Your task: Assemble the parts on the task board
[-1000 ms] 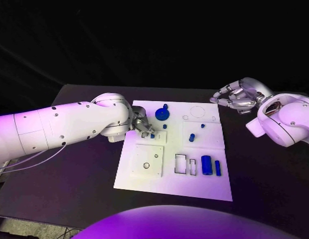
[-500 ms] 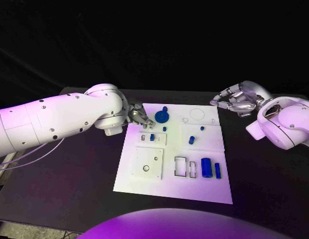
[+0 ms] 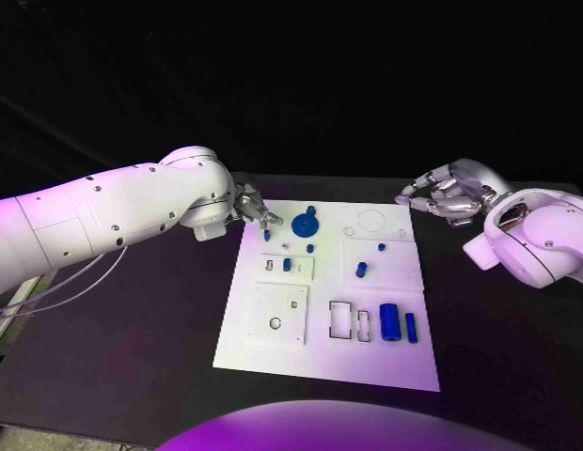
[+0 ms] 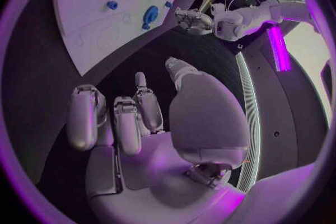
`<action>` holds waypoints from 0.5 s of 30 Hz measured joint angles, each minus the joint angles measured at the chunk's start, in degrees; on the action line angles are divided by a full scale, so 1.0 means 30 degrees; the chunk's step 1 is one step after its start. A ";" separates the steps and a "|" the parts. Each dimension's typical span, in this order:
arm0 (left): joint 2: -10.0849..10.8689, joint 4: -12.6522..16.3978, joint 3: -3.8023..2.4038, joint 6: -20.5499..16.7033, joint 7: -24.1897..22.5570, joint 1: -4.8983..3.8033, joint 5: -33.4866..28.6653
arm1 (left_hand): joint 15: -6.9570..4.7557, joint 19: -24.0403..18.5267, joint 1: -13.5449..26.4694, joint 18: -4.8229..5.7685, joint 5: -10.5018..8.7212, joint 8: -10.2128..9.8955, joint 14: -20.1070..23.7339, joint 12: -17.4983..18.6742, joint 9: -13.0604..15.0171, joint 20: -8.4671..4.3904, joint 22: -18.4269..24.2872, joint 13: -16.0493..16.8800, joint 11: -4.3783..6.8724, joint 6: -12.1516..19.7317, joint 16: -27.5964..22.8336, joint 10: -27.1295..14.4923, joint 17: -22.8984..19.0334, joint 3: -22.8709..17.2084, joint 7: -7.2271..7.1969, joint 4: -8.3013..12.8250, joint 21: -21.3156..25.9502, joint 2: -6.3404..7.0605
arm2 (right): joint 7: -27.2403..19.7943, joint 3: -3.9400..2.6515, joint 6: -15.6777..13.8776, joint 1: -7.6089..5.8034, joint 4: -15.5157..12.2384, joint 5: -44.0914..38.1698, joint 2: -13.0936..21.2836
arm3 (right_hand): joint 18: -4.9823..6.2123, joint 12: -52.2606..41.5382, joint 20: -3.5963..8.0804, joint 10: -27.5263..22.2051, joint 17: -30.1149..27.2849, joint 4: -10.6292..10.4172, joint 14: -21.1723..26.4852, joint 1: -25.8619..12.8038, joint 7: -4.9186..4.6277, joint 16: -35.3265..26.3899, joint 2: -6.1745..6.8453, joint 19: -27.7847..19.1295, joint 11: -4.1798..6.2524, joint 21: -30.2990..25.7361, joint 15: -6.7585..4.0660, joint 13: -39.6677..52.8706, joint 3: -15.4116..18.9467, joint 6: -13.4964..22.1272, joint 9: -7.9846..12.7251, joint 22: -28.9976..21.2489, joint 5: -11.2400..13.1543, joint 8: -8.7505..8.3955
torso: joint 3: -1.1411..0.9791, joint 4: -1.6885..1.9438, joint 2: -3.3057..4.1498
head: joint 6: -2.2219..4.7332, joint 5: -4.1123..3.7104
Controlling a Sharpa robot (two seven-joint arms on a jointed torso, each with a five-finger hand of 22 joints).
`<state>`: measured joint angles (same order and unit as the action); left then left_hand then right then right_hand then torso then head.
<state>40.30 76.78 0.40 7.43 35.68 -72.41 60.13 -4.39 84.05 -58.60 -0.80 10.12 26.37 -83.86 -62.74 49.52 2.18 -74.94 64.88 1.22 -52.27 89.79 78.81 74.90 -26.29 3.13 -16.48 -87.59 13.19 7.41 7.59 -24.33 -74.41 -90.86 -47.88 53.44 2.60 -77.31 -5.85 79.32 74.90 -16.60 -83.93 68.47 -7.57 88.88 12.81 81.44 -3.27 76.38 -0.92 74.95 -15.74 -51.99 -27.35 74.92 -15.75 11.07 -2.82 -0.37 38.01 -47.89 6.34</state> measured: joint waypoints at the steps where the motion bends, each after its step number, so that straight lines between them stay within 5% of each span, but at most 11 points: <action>1: -0.0164 -0.0249 0.0042 0.0085 -0.0041 -0.0002 0.0054 | 0.0005 0.0000 -0.0126 -0.0001 0.0650 -0.0074 0.0006 0.0000 -0.0065 0.0000 0.0000 0.0001 0.0000 -0.0036 0.0000 0.0000 0.0000 0.0673 -0.0035 -0.0040 0.0000 -0.0126 | 0.0000 0.0000 0.0001 0.0000 0.0000 0.0001 -0.0003 | 0.0001 0.0000 0.0000 0.0000 0.0000 0.0000 0.0000 0.0000 0.0000 0.0000 0.0000 0.0000 0.0000 0.0000 0.0000 -0.0001 0.0000 0.0000 0.0000 0.0000 0.0000 0.0000 | 0.0000 -0.0007 0.0007 | 0.0009 0.0000; 4: -0.0444 -0.0756 0.0140 0.0287 -0.0117 -0.0003 0.0184 | 0.0005 0.0000 -0.0131 0.0001 0.3545 -0.0104 0.0005 0.0000 -0.0104 0.0000 0.0000 0.0000 0.0000 -0.0035 0.0000 0.0000 0.0000 0.1683 -0.0035 -0.0057 0.0000 -0.0131 | 0.0003 0.0000 0.0006 0.0000 0.0000 0.0003 -0.0007 | 0.0000 0.0000 0.0000 0.0000 0.0000 0.0000 0.0000 0.0000 0.0000 0.0000 0.0000 0.0000 0.0000 0.0000 0.0000 -0.0001 0.0000 0.0000 0.0001 -0.0001 0.0000 0.0000 | 0.0013 -0.0018 0.0049 | 0.0031 0.0015; 5: -0.0538 -0.0961 0.0178 0.0371 -0.0143 -0.0003 0.0239 | 0.0005 0.0000 -0.0131 0.0000 0.3884 -0.0104 0.0005 0.0000 -0.0105 0.0000 0.0001 0.0000 0.0000 -0.0035 0.0000 0.0000 0.0000 0.1779 -0.0035 -0.0059 0.0000 -0.0131 | 0.0004 0.0000 0.0007 0.0001 0.0000 0.0004 -0.0007 | 0.0000 0.0000 0.0000 0.0000 0.0000 0.0001 0.0000 0.0000 0.0000 0.0000 0.0000 0.0000 0.0000 0.0000 0.0000 -0.0002 0.0000 0.0000 0.0001 -0.0001 0.0000 0.0000 | 0.0022 -0.0022 0.0064 | 0.0040 0.0018; 15: -0.1107 -0.2090 0.0356 0.0849 -0.0252 -0.0004 0.0615 | 0.0004 -0.0001 -0.0131 -0.0001 0.4101 -0.0104 0.0006 0.0000 -0.0104 -0.0002 0.0003 -0.0002 0.0001 -0.0030 0.0000 0.0001 0.0000 0.1916 -0.0031 -0.0066 0.0000 -0.0131 | 0.0010 0.0000 0.0018 0.0004 -0.0005 0.0008 -0.0015 | 0.0001 0.0000 0.0000 0.0000 0.0000 0.0001 0.0000 0.0001 0.0000 0.0000 0.0000 0.0000 0.0000 0.0000 0.0000 -0.0003 -0.0001 0.0000 0.0003 -0.0003 -0.0116 0.0000 | 0.0022 -0.0024 0.0097 | -0.0040 0.0026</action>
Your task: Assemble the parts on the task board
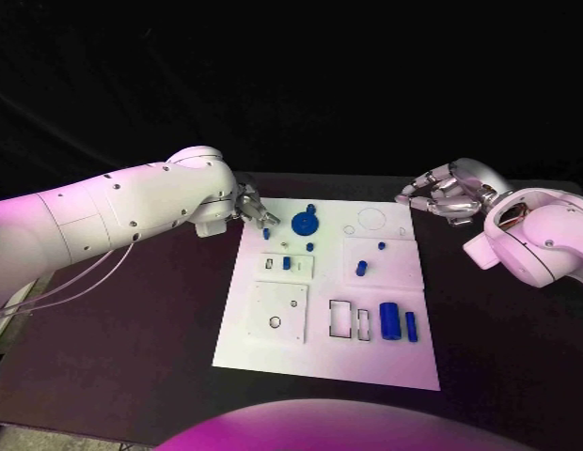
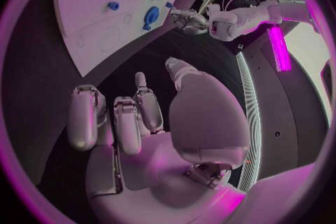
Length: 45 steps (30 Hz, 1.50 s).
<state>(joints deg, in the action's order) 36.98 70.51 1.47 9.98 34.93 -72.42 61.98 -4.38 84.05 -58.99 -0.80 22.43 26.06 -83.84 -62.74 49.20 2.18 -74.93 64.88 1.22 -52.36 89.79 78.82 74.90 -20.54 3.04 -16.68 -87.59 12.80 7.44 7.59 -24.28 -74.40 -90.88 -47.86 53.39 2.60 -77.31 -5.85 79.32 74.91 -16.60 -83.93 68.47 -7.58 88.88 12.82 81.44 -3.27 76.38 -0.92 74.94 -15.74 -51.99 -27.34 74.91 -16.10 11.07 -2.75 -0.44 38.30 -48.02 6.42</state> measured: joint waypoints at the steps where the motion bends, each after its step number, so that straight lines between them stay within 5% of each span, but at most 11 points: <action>1: -0.0033 -0.0066 0.0012 0.0028 -0.0004 0.0000 0.0035 | -0.0001 0.0000 0.0000 0.0001 0.0000 0.0000 -0.0001 0.0000 0.0000 0.0000 0.0001 0.0000 0.0000 0.0000 0.0000 0.0001 0.0000 0.0000 0.0000 0.0000 0.0000 0.0000 | 0.0001 0.0000 0.0001 0.0000 0.0000 0.0000 -0.0001 | 0.0000 0.0000 0.0000 0.0000 0.0000 0.0000 0.0001 0.0000 0.0000 0.0000 0.0000 0.0000 0.0000 0.0000 0.0000 -0.0001 0.0000 0.0000 0.0001 -0.0001 0.0000 0.0000 | 0.0002 0.0000 0.0000 | -0.0011 -0.0002; 40: -0.0751 -0.1123 0.0494 0.1037 -0.0159 0.0011 0.0287 | -0.0003 -0.0001 -0.1375 0.0001 0.0427 0.0085 0.0000 0.0001 0.0057 -0.0003 0.0005 -0.0020 0.0001 -0.0264 0.0000 0.0002 0.0013 0.0047 -0.0130 0.0057 0.0078 -0.0770 | 0.0026 0.0000 0.0061 -0.0001 0.0030 0.0003 -0.0084 | -0.0001 0.0000 0.0001 0.0000 -0.0001 0.0052 0.0001 0.0001 -0.0001 0.0000 0.0000 0.0000 0.0000 0.0000 0.0000 -0.0008 0.0050 -0.0001 -0.0046 0.0009 -0.0182 0.0076 | -0.0005 0.0013 -0.0062 | -0.0225 -0.0044; 45: -0.0763 -0.1118 0.0504 0.1045 -0.0182 0.0011 0.0181 | -0.0002 -0.0001 -0.2460 -0.0001 -0.0719 0.0270 -0.0001 0.0001 0.0230 -0.0003 0.0006 -0.0019 0.0002 -0.0365 0.0000 0.0003 0.0012 -0.0433 -0.0231 0.0205 0.0078 -0.1166 | 0.0027 0.0000 0.0068 -0.0001 0.0039 0.0003 -0.0092 | -0.0001 0.0000 0.0001 0.0000 -0.0001 0.0052 0.0001 0.0001 0.0000 0.0000 0.0001 0.0000 0.0000 0.0000 0.0000 -0.0008 0.0050 -0.0001 -0.0045 0.0008 -0.0182 0.0076 | -0.0007 0.0013 -0.0064 | -0.0249 -0.0037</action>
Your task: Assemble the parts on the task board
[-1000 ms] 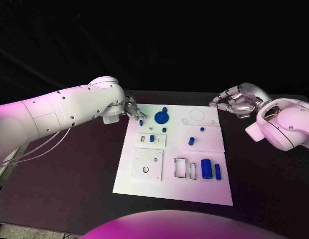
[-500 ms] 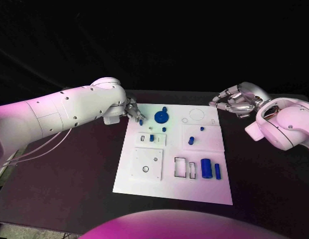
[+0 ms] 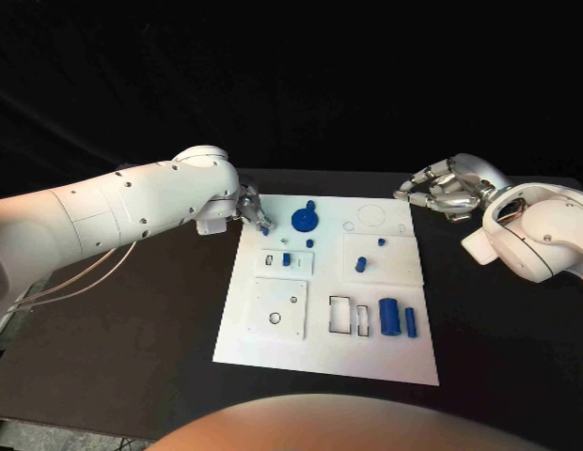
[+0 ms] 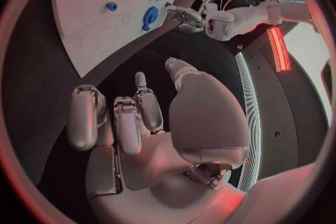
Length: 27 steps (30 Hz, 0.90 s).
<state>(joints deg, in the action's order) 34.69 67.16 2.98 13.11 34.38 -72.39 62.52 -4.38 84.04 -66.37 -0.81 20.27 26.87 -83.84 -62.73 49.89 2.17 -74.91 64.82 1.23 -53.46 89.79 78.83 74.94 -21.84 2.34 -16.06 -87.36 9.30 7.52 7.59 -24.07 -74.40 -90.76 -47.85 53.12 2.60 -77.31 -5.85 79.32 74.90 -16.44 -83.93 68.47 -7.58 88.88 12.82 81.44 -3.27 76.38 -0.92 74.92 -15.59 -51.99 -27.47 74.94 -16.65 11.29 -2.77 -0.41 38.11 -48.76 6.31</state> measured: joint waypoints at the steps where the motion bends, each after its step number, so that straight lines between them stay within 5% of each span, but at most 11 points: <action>1: 0.0000 0.0004 0.0001 0.0000 -0.0005 0.0000 -0.0020 | 0.0000 0.0000 -0.0284 0.0003 -0.0184 0.0114 0.0000 0.0000 0.0051 0.0000 0.0000 0.0000 0.0000 0.0000 0.0000 0.0000 -0.0001 -0.0202 0.0000 0.0068 0.0000 -0.0057 | 0.0000 0.0000 0.0001 0.0000 0.0003 0.0000 -0.0001 | 0.0000 0.0000 0.0000 0.0000 0.0000 0.0000 0.0000 0.0000 0.0000 0.0000 0.0000 0.0000 0.0000 0.0000 0.0000 0.0000 0.0000 0.0000 0.0000 0.0000 0.0000 0.0000 | 0.0000 0.0000 0.0000 | -0.0007 0.0002; 5: 0.0000 0.0026 0.0002 -0.0030 -0.0050 0.0000 -0.0129 | 0.0000 0.0000 -0.1423 0.0002 -0.1948 0.0401 0.0000 0.0000 0.0211 0.0000 0.0000 -0.0036 0.0085 0.0008 0.0000 -0.0050 -0.0001 -0.1660 0.0008 0.0396 0.0000 -0.0272 | 0.0003 0.0000 0.0006 0.0000 0.0011 0.0000 -0.0005 | 0.0000 0.0000 0.0000 0.0001 0.0000 0.0000 0.0000 0.0000 0.0000 0.0000 0.0000 0.0000 0.0001 0.0000 0.0000 0.0000 0.0000 0.0000 0.0000 -0.0001 0.0000 0.0000 | -0.0004 -0.0004 -0.0005 | -0.0022 0.0004; 9: 0.0037 0.0080 0.0003 -0.0097 -0.0098 0.0001 -0.0368 | -0.0046 0.0000 -0.1788 0.0001 -0.2637 0.1245 -0.0046 -0.0282 0.0509 -0.0001 0.0001 0.0019 0.0226 0.0255 0.0000 0.0092 -0.0002 -0.4212 -0.0033 0.1013 0.0000 0.0051 | 0.0004 0.0000 0.0009 0.0000 0.0019 0.0000 -0.0005 | 0.0001 0.0000 0.0000 0.0000 0.0001 0.0000 0.0000 0.0000 0.0000 0.0000 0.0000 0.0000 0.0000 -0.0073 0.0000 -0.0001 0.0000 0.0000 0.0002 -0.0002 -0.0072 0.0000 | -0.0002 -0.0005 -0.0005 | -0.0038 0.0004; 12: 0.0133 0.0207 0.0003 -0.0215 -0.0149 0.0006 -0.0697 | -0.0045 0.0000 -0.1778 0.0003 -0.3038 0.1691 -0.0045 -0.0386 0.0508 0.0000 0.0000 0.0143 0.0272 0.0446 0.0000 0.0146 -0.0002 -0.4747 -0.0091 0.0478 0.0000 0.0058 | 0.0005 0.0000 0.0011 0.0000 0.0028 0.0000 -0.0006 | 0.0000 0.0000 0.0000 0.0000 0.0000 0.0000 0.0000 0.0000 0.0000 0.0000 0.0000 0.0000 0.0000 -0.0073 0.0000 -0.0001 0.0000 0.0000 0.0002 -0.0003 -0.0071 0.0000 | -0.0009 -0.0007 -0.0005 | -0.0042 0.0004; 16: 0.0380 0.0502 -0.0024 -0.0421 -0.0209 0.0014 -0.1265 | -0.0044 0.0000 -0.1475 0.0003 -0.3064 0.2533 -0.0044 -0.0460 0.0510 -0.0001 0.0001 0.0174 0.0205 0.0560 0.0000 0.0219 -0.0002 -0.4981 -0.0071 0.0246 0.0074 0.0249 | 0.0006 0.0000 0.0013 0.0000 0.0043 0.0000 -0.0006 | 0.0000 0.0000 0.0000 0.0000 0.0000 0.0000 0.0000 0.0000 0.0000 0.0000 0.0000 0.0000 0.0001 -0.0073 0.0000 -0.0002 0.0000 0.0000 0.0003 -0.0004 -0.0072 -0.0001 | -0.0007 -0.0007 -0.0005 | -0.0046 -0.0011; 19: 0.0712 0.0961 -0.0062 -0.0598 -0.0237 0.0020 -0.1719 | -0.0044 -0.0001 -0.1286 0.0003 -0.3064 0.2568 -0.0043 -0.0461 0.0512 -0.0001 0.0001 0.0195 0.0206 0.0561 0.0000 0.0220 -0.0003 -0.5055 -0.0070 0.0251 0.0074 0.0231 | 0.0007 0.0000 0.0014 0.0001 0.0051 0.0000 0.0001 | 0.0000 0.0000 0.0000 0.0000 0.0000 0.0000 0.0000 0.0000 0.0000 0.0000 0.0000 0.0000 0.0000 -0.0073 0.0000 -0.0002 0.0000 0.0000 0.0003 -0.0004 -0.0071 -0.0001 | -0.0005 -0.0005 -0.0005 | -0.0064 -0.0018; 20: 0.0832 0.1132 -0.0069 -0.0656 -0.0241 0.0022 -0.1844 | -0.0043 0.0000 -0.1207 0.0002 -0.3098 0.2575 -0.0043 -0.0461 0.0512 -0.0001 0.0001 0.0216 0.0205 0.0574 0.0000 0.0220 -0.0003 -0.5837 -0.0057 0.0964 0.0073 0.0309 | 0.0008 0.0000 0.0014 0.0001 0.0051 0.0000 0.0006 | 0.0000 0.0000 0.0000 0.0001 0.0000 0.0000 0.0000 0.0000 0.0000 0.0000 0.0000 0.0000 0.0000 -0.0073 0.0000 -0.0003 0.0000 0.0000 0.0003 -0.0005 -0.0071 -0.0001 | -0.0004 -0.0004 -0.0007 | -0.0066 -0.0022; 27: 0.2095 0.2974 -0.0118 -0.1167 -0.0265 0.0035 -0.2616 | -0.0042 -0.0001 -0.0964 0.0003 -0.2981 0.2773 -0.0041 -0.0620 0.0513 -0.0001 0.0001 0.0309 0.0253 0.0626 0.0000 0.0267 -0.0004 -0.5849 -0.0002 0.0958 0.0073 0.0402 | 0.0013 0.0000 0.0016 0.0003 0.0057 0.0000 0.0044 | 0.0000 0.0000 0.0000 0.0000 0.0016 0.0000 0.0000 0.0000 0.0000 0.0000 0.0000 0.0000 0.0000 -0.0072 0.0000 -0.0003 0.0000 0.0000 0.0005 -0.0006 -0.0071 -0.0001 | 0.0002 0.0037 -0.0022 | -0.0103 -0.0007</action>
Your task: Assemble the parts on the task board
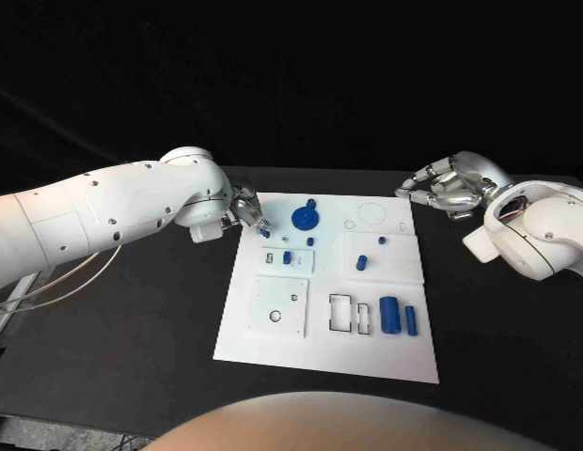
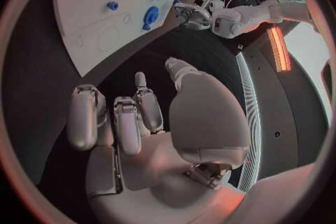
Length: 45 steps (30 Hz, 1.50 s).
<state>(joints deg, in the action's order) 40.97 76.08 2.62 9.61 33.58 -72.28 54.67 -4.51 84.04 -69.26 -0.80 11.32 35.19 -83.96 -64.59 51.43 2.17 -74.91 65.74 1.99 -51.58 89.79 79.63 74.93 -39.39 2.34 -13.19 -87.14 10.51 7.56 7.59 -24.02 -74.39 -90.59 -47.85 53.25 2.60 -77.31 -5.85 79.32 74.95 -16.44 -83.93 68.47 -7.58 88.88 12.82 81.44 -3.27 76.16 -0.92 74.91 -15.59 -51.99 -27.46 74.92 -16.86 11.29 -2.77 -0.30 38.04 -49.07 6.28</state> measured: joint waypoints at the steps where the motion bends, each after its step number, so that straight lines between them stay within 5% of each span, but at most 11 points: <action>1: 0.0159 0.0245 -0.0003 -0.0075 -0.0002 0.0007 -0.0065 | 0.0000 0.0000 0.0005 -0.0002 0.0031 0.0025 0.0000 -0.0047 0.0001 0.0000 0.0000 0.0026 0.0017 0.0000 0.0000 0.0017 0.0000 0.0000 0.0000 0.0000 0.0000 0.0004 | 0.0000 0.0000 0.0000 0.0000 0.0000 0.0000 0.0001 | 0.0001 0.0000 0.0000 0.0000 0.0000 0.0000 0.0000 0.0000 0.0000 0.0000 0.0000 0.0000 0.0000 0.0000 0.0000 0.0000 0.0000 -0.0001 0.0001 -0.0001 0.0000 0.0000 | 0.0005 0.0004 -0.0002 | -0.0007 0.0013; 17: 0.1745 0.3158 -0.0009 -0.1336 -0.0544 0.0845 0.0858 | 0.0002 0.0000 0.0275 -0.0001 0.0376 0.0235 0.0002 -0.0288 0.0007 0.0000 0.0001 0.0223 0.0020 -0.0007 0.0000 0.0154 -0.0002 -0.0142 0.0001 0.0036 0.0000 0.0125 | -0.0001 0.0000 0.0003 0.0088 0.0025 0.0000 0.0048 | 0.0001 0.0000 0.0000 0.0000 -0.0003 0.0000 0.0000 0.0000 0.0000 0.0000 0.0000 0.0000 0.0000 0.0000 0.0000 -0.0001 0.0000 -0.0001 -0.0019 -0.0004 -0.0050 0.0000 | 0.0029 -0.0011 0.0002 | -0.0090 0.0238; 26: 0.1758 0.3568 0.0001 -0.1868 -0.0844 0.1301 0.2156 | 0.0001 0.0000 0.0352 0.0000 0.0503 0.0237 0.0002 -0.0362 0.0015 0.0000 0.0001 0.0292 0.0023 -0.0009 0.0000 0.0173 -0.0003 -0.0289 0.0001 0.0182 0.0000 0.0199 | -0.0006 0.0000 0.0008 0.0130 0.0026 0.0000 0.0054 | 0.0001 0.0000 0.0071 0.0000 -0.0005 0.0000 0.0000 0.0000 0.0000 0.0000 0.0000 -0.0071 0.0000 0.0001 0.0000 -0.0001 0.0000 0.0000 -0.0029 -0.0005 -0.0114 0.0000 | 0.0013 -0.0048 0.0031 | -0.0110 0.0302; 40: 0.1764 0.3722 0.0000 -0.1967 -0.0788 0.1459 0.3289 | 0.0002 0.0000 0.0454 0.0000 0.0743 0.0352 0.0003 -0.0547 0.0035 0.0000 0.0002 0.0451 0.0020 -0.0011 0.0000 0.0289 -0.0004 -0.0341 0.0003 0.0131 -0.0001 0.0301 | -0.0007 0.0000 0.0015 0.0141 0.0021 0.0000 0.0078 | 0.0001 0.0000 0.0070 0.0000 -0.0008 0.0000 0.0000 0.0000 0.0000 0.0000 0.0000 -0.0070 0.0000 0.0001 0.0000 -0.0001 0.0000 -0.0001 -0.0027 0.0009 -0.0114 -0.0001 | -0.0022 -0.0059 0.0037 | -0.0231 0.0353; 42: 0.1754 0.3722 0.0000 -0.1944 -0.0749 0.1482 0.3363 | 0.0002 0.0000 0.0626 -0.0001 0.0803 0.0351 0.0003 -0.0548 0.1490 0.0000 0.0002 0.0451 0.0087 -0.0012 0.0000 0.0356 -0.0004 -0.0342 0.0003 0.0131 0.0000 0.0324 | -0.0007 0.0000 0.0016 0.0142 0.0021 0.0000 0.0077 | 0.0001 0.0000 0.0070 0.0000 -0.0008 0.0000 0.0000 0.0000 0.0000 0.0000 0.0000 -0.0070 0.0000 0.0001 -0.0001 -0.0001 0.0000 0.0000 -0.0026 0.0009 -0.0113 -0.0001 | -0.0022 -0.0060 0.0037 | -0.0242 0.0355; 45: 0.1740 0.3721 0.0001 -0.1908 -0.0670 0.1535 0.3452 | 0.0002 0.0000 0.0628 -0.0001 0.0890 0.0459 0.0003 -0.0548 0.1490 0.0000 0.0001 0.0471 0.0086 -0.0012 0.0000 0.0356 -0.0005 -0.0343 0.0003 0.0132 -0.0001 0.0325 | -0.0007 0.0000 0.0018 0.0143 0.0025 0.0000 0.0074 | 0.0001 0.0000 0.0070 0.0000 -0.0008 0.0000 0.0000 0.0000 0.0000 0.0000 0.0000 -0.0070 0.0000 0.0001 0.0000 -0.0001 0.0000 -0.0001 -0.0026 0.0008 -0.0113 -0.0001 | -0.0016 -0.0055 0.0038 | -0.0256 0.0357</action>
<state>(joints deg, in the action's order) 46.19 87.24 2.62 3.89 31.57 -67.68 65.03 -4.50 84.04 -67.37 -0.80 13.99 36.56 -83.96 -66.24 55.90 2.17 -74.90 67.16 2.25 -51.62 89.79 80.70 74.91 -40.42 2.35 -12.79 -87.14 11.49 7.54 7.59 -23.97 -73.96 -90.51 -47.85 53.47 2.60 -77.31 -5.64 79.32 74.93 -16.44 -83.93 68.47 -7.58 88.88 12.82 81.23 -3.27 76.17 -0.92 74.90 -15.59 -51.99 -27.54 74.94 -17.20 11.29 -2.82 -0.46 38.16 -49.84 7.36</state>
